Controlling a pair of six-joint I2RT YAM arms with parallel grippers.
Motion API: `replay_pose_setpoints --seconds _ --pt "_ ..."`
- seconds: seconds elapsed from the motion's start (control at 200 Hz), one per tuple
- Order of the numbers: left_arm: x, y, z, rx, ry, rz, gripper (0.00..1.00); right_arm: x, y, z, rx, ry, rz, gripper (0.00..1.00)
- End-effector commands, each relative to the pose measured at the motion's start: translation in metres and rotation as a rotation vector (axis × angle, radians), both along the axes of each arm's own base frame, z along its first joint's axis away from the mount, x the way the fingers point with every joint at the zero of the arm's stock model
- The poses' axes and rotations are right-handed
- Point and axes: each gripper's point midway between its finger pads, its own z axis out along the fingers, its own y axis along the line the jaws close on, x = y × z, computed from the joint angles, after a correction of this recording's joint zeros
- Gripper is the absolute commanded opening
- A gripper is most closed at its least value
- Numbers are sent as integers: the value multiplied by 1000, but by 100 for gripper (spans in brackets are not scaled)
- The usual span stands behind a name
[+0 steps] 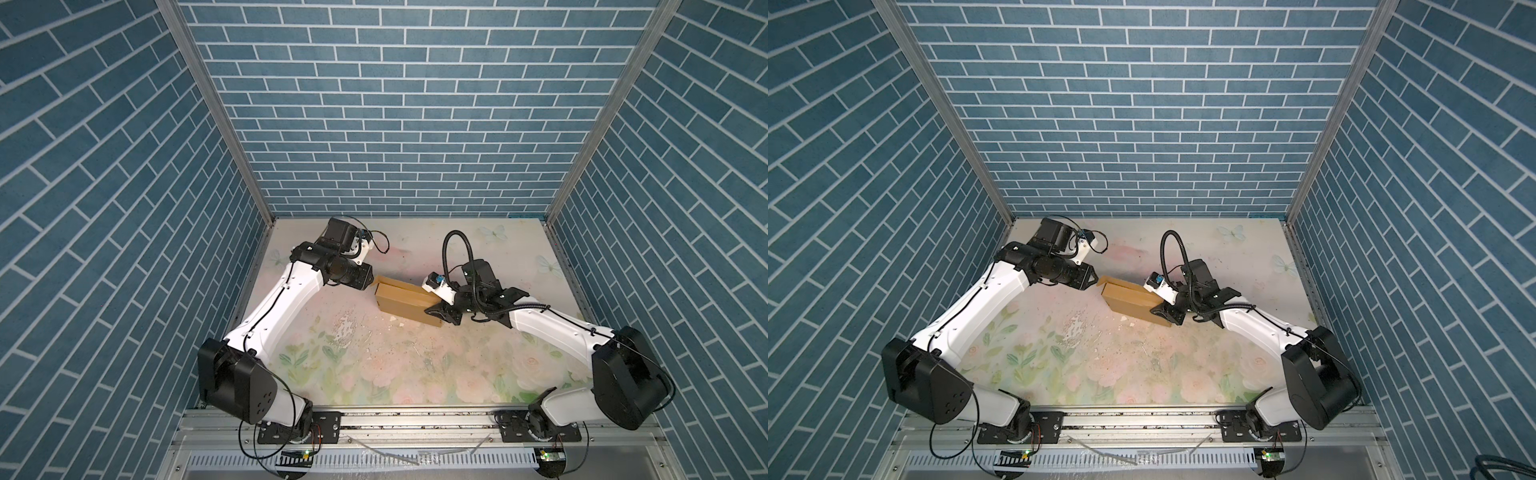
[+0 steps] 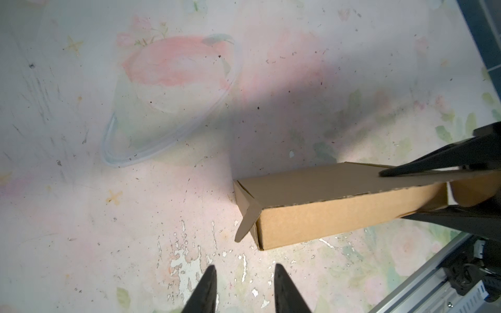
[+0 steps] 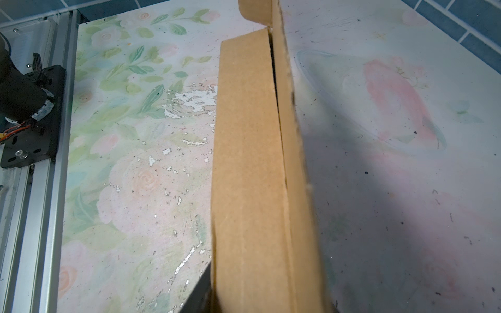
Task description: Fold the paper box
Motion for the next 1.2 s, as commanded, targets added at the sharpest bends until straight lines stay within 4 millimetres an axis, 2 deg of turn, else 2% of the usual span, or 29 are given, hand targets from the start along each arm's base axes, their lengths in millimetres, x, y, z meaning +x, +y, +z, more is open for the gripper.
replay_pose_setpoints --seconds 0.0,0.39,0.585,0.775,1.195 --pt "4 0 3 46 -17 -33 37 -5 2 -3 -2 10 27 37" --pt "14 -22 -9 98 5 -115 37 -3 0 -4 -8 4 13 37" --pt "13 -23 -16 120 27 -124 33 -2 0 -5 -10 5 10 37" --pt "12 -25 -16 103 35 -112 26 -2 1 -7 -13 13 10 37" --pt "1 -36 -11 52 62 -84 20 -1 0 -9 -24 16 1 36"
